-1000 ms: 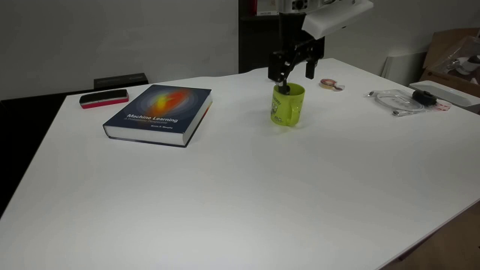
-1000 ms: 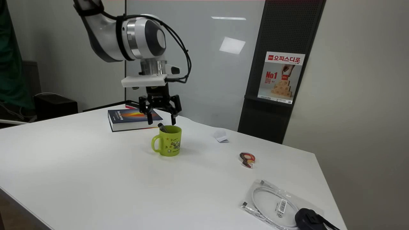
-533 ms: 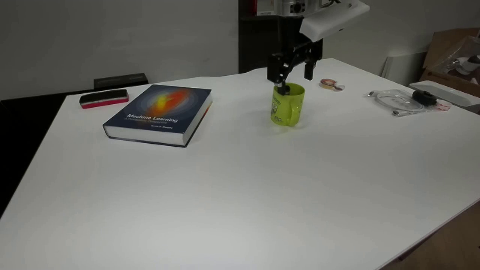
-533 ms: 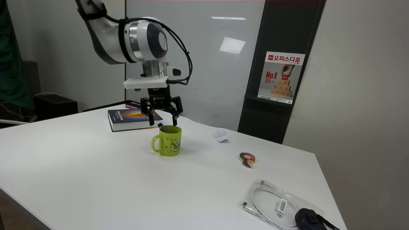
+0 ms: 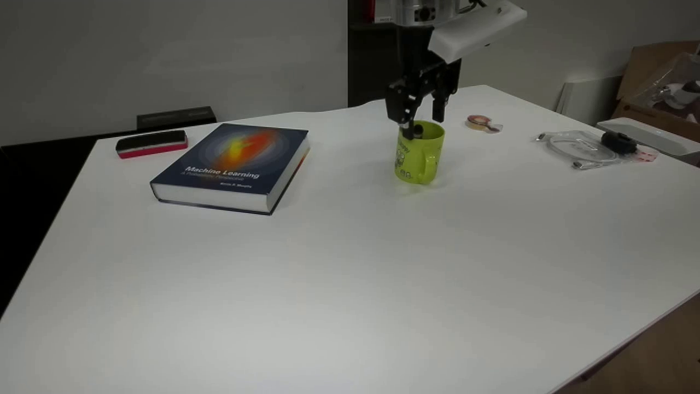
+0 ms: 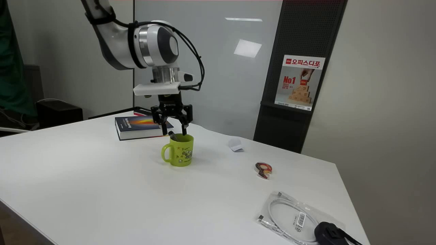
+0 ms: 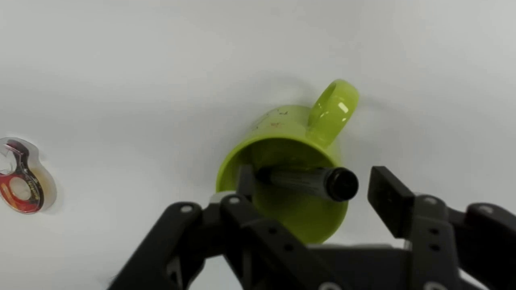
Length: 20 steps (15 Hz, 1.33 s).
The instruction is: Take the marker from the yellow cup and place it on the table
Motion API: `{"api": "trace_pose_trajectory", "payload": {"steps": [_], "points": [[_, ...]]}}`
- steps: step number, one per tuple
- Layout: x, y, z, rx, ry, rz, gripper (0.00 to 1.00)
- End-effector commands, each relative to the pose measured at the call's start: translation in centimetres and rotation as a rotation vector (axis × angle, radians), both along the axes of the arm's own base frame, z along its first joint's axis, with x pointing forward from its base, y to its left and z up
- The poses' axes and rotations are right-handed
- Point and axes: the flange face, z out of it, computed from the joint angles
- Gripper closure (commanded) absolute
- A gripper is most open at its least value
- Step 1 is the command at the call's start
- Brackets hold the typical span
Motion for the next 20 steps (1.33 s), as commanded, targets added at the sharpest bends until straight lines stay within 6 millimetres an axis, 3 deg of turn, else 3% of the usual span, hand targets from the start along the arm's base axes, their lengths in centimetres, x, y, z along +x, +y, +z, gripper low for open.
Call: {"api": "trace_pose_trajectory", "payload": {"steps": [1, 8, 15, 20], "points": [[1.0, 0.2, 0.1, -0.01, 0.005, -0.001, 0.55], [0.1, 0.4, 1.2, 0.044, 0.023, -0.002, 0.99], [-0.8, -0.1, 4.7, 0.098, 0.055, -0.042, 0.95], [-1.2, -0.6, 9.5, 0.079, 0.056, -0.054, 0.95]]}}
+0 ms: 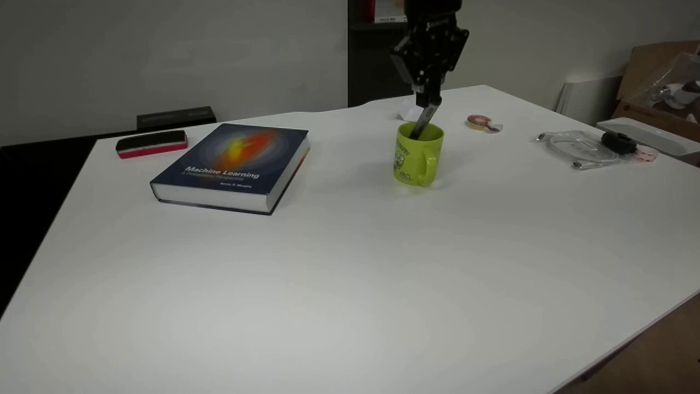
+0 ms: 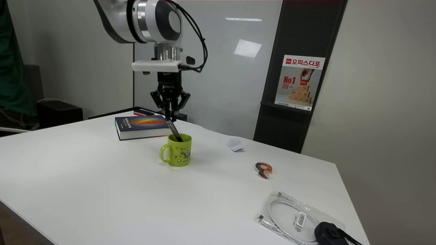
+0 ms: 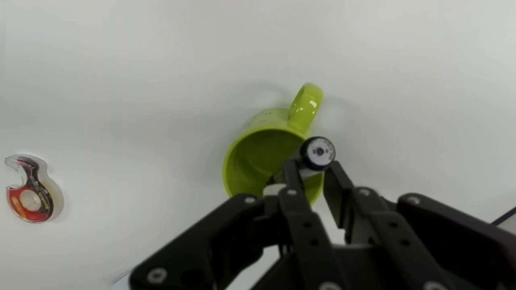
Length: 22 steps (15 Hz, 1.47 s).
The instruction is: Take the marker from the yellow cup and place it on the table
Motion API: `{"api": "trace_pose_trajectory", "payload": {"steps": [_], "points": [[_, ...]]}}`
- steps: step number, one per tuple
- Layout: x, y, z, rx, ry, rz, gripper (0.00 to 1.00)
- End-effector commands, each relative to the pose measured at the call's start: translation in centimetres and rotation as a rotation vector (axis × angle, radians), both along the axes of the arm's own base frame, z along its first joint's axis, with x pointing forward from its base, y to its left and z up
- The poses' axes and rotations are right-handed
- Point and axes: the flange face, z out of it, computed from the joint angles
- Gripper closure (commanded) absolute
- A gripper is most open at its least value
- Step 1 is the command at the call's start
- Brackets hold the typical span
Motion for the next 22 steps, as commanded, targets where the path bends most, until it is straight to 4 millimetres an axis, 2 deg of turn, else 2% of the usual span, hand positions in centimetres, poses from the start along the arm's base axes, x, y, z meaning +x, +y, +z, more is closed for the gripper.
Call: {"api": "trace_pose_trajectory", "payload": {"steps": [1, 5, 7, 9, 11, 15, 19, 22], "points": [[-1.1, -0.5, 4.7, -0.011, -0.001, -0.008, 0.95], [-2.1, -0.5, 9.5, -0.084, -0.08, 0.019, 0.95], [-2.5, -0.9, 10.7, -0.154, -0.158, 0.041, 0.95], [-3.0, -1.6, 10.8, -0.228, -0.249, 0.032, 0.95], [-3.3, -2.9, 9.7, -0.294, -0.311, -0.005, 0.95], [-4.8, -6.1, 5.7, -0.368, -0.3, -0.107, 0.95], [-6.8, -8.7, 1.8, -0.351, -0.23, -0.168, 0.95], [-7.5, -9.6, -0.4, -0.313, -0.198, -0.167, 0.95]]}}
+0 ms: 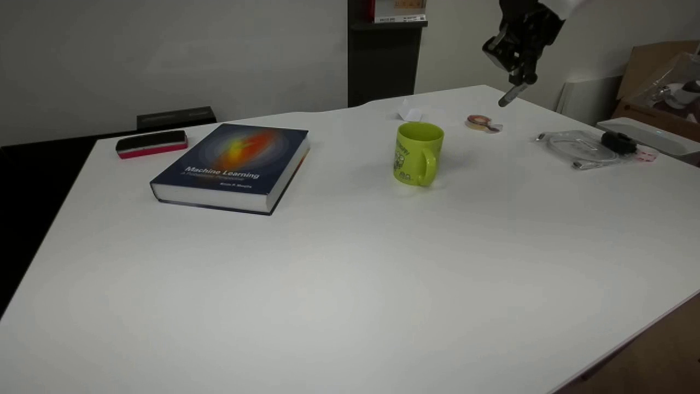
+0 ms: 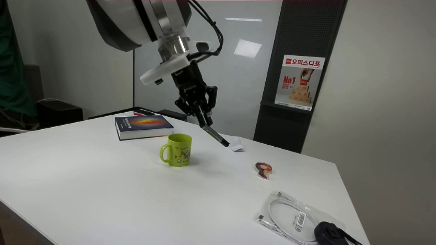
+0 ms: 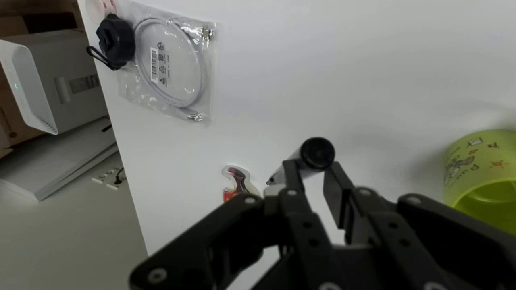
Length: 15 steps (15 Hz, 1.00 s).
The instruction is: Take the marker from the yellow cup and place it on the table
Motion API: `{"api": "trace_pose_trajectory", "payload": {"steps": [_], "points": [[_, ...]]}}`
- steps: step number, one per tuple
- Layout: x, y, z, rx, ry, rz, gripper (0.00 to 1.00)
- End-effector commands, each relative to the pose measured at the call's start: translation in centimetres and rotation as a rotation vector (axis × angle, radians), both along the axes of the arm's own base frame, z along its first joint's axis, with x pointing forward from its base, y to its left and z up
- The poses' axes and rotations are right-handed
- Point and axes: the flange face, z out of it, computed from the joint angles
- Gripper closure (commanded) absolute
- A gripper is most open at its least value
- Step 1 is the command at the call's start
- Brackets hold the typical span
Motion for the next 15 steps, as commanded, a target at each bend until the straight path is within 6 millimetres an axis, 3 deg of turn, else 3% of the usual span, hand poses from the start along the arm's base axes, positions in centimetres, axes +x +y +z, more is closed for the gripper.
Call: {"api": "trace_pose_trajectory", "payload": {"steps": [1, 7, 11, 15], "points": [[-0.8, -0.6, -1.9, 0.08, -0.005, 0.0, 0.95], [-0.7, -0.8, -2.4, 0.357, -0.176, 0.148, 0.95], [-0.5, -0.4, -3.4, 0.487, -0.192, 0.226, 0.95], [-0.2, -1.9, -3.5, 0.573, -0.196, 0.264, 0.95]]}}
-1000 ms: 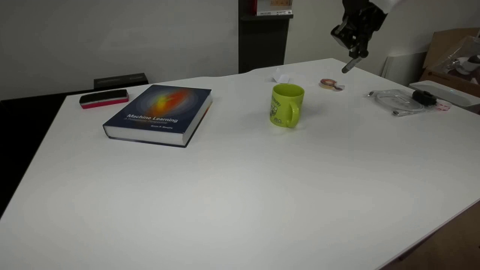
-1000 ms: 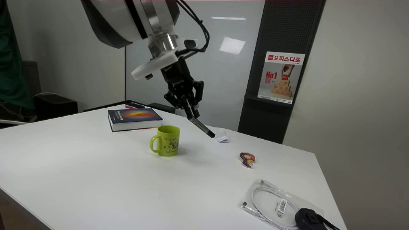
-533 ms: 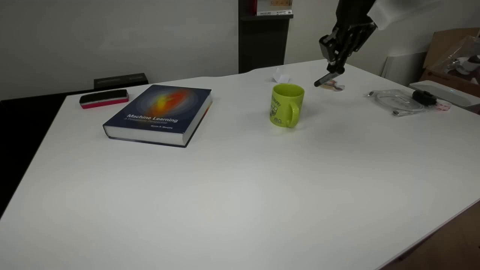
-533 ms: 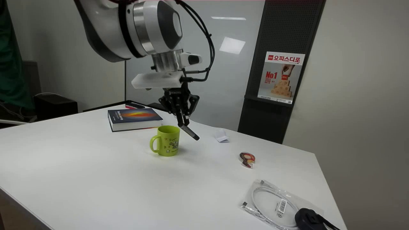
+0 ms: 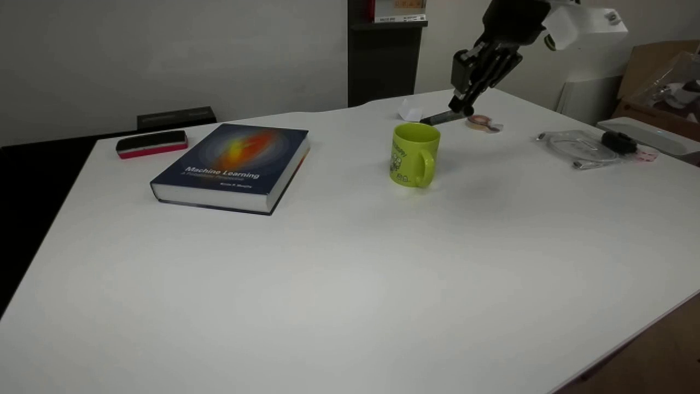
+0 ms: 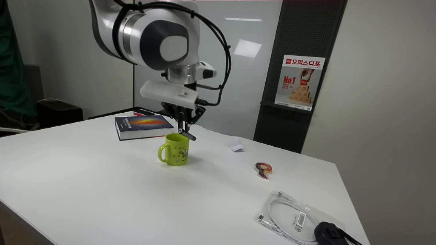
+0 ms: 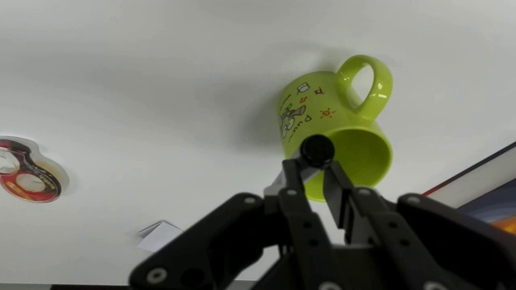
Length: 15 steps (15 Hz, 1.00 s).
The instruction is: Take the marker from the yellow cup and place it on the table
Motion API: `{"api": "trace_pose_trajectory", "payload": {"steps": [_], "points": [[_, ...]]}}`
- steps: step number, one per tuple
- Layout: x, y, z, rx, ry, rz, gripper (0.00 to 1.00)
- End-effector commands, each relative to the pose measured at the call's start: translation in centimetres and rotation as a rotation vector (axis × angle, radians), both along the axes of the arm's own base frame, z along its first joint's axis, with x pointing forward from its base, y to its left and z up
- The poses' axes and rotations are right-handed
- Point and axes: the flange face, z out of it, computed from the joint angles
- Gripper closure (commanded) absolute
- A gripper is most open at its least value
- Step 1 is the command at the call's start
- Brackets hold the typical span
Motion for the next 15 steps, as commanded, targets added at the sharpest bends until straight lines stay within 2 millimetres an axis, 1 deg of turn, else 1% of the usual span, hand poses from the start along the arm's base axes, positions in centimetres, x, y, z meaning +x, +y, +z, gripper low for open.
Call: {"api": "trace_pose_trajectory", "payload": {"steps": [1, 7, 11, 15], "points": [[0.3, -2.0, 0.2, 0.059, -0.02, 0.028, 0.95], [-0.5, -5.9, 0.5, 0.075, -0.016, 0.019, 0.95], [-1.3, -7.4, -0.4, 0.033, 0.034, 0.036, 0.95], [-1.8, -8.7, -1.8, 0.002, 0.081, 0.027, 0.95]]}}
